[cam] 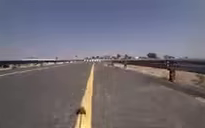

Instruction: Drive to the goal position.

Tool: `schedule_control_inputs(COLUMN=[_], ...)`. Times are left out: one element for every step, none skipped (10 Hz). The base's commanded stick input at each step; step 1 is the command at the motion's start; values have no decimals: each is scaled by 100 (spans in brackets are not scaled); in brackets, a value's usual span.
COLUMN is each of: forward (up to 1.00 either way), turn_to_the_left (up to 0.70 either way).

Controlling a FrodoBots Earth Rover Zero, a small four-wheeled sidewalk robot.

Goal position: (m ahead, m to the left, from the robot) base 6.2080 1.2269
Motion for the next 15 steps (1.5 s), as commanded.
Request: schedule_control_inputs(forward=[100, 100, 100, 100, 100, 100, 100, 100, 100, 100, 100, 100, 100, 100, 100], turn_to_the_left=[9, -1, -1, -1, -1, -1, -1, -1, -1, -1, -1, -1, -1, -1, -1])
